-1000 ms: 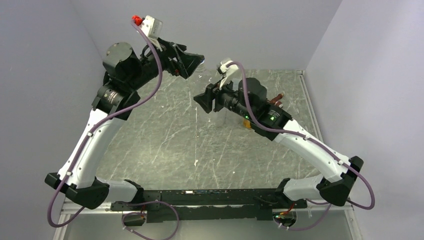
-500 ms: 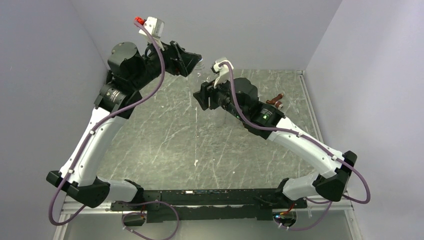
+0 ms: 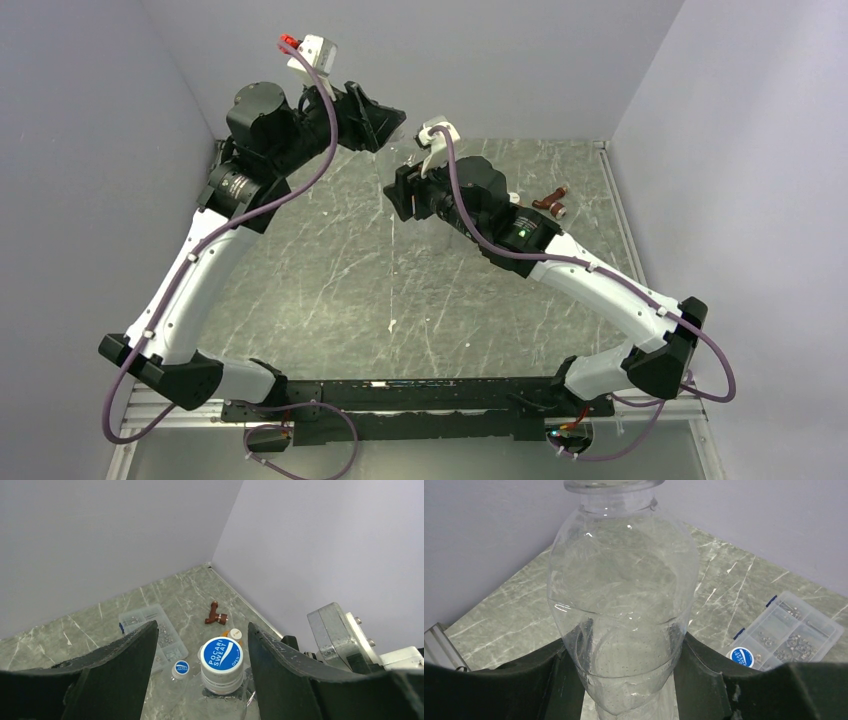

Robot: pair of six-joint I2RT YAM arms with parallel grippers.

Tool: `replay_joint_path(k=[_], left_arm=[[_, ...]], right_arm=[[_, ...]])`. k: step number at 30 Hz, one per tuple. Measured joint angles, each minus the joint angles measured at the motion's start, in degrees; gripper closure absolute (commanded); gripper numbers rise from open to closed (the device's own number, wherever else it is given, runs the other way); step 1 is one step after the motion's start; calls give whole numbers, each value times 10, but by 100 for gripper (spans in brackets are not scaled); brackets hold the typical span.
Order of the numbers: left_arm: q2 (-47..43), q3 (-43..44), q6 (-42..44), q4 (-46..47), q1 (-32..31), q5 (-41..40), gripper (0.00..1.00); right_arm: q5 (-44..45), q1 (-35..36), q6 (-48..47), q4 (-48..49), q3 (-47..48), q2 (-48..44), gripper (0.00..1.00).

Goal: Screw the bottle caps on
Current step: Screw the bottle cap onto the plastic bottle.

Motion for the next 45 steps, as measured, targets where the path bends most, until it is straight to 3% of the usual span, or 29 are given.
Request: replay_joint_path(k=[9, 13, 17, 19, 25, 29, 36, 45], left_arm=[[15, 0, -3, -6, 0, 9, 33], [19, 0, -10, -10, 0, 14, 42], [19, 0, -13, -11, 0, 19, 60], [19, 0, -13, -11, -1, 25, 73], [17, -2, -13, -9, 0, 53, 97], [-1, -16, -10, 1, 4, 95, 100], [-50, -45, -10, 47, 3, 260, 100], [-86, -78, -95, 220, 1, 475, 100]], right_arm=[[2, 0, -3, 0, 8, 8, 68], [2, 0, -6, -2, 9, 9, 68], [2, 0, -7, -2, 9, 12, 71], [1, 0, -9, -4, 9, 13, 72], [-49, -15, -17, -6, 9, 10, 74], [-174, -52, -19, -8, -2, -9, 75], [-467, -110, 8, 31, -44, -61, 75], [-741, -113, 121, 158, -51, -63, 73]])
